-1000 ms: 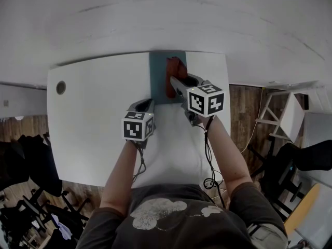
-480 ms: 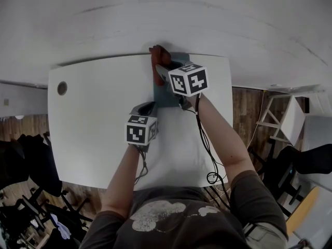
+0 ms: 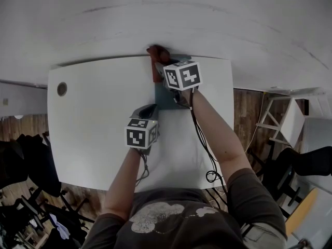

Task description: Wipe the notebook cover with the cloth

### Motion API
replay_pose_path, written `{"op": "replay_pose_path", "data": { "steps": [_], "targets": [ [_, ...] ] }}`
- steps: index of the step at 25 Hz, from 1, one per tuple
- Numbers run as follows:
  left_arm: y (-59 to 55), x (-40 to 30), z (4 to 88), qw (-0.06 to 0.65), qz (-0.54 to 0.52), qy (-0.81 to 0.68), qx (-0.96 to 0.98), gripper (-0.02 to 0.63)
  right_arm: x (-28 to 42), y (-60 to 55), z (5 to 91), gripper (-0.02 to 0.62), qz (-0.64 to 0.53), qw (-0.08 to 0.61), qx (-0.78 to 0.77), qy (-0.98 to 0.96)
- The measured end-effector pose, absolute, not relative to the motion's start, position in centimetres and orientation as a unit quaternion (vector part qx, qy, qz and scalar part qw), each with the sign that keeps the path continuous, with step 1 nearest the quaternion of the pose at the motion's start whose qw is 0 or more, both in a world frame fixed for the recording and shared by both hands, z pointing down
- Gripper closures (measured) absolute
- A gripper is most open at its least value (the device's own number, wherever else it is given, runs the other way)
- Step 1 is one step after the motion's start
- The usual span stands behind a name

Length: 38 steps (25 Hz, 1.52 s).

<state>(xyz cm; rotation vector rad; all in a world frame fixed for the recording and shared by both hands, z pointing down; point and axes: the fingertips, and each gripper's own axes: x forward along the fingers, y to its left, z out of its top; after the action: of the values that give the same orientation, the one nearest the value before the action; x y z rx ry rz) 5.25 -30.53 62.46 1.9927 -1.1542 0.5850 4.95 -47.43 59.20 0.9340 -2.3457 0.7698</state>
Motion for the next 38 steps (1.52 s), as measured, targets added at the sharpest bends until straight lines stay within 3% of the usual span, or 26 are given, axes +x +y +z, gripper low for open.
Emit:
{"op": "replay_pose_path", "data": {
  "steps": [38],
  "targets": [
    [-30.5, 5.5, 62.4, 0.373, 0.231, -0.454, 0.775, 0.601, 15.9, -48.4, 59.5, 0.486, 0.303, 0.231, 0.419, -0.824]
  ]
}}
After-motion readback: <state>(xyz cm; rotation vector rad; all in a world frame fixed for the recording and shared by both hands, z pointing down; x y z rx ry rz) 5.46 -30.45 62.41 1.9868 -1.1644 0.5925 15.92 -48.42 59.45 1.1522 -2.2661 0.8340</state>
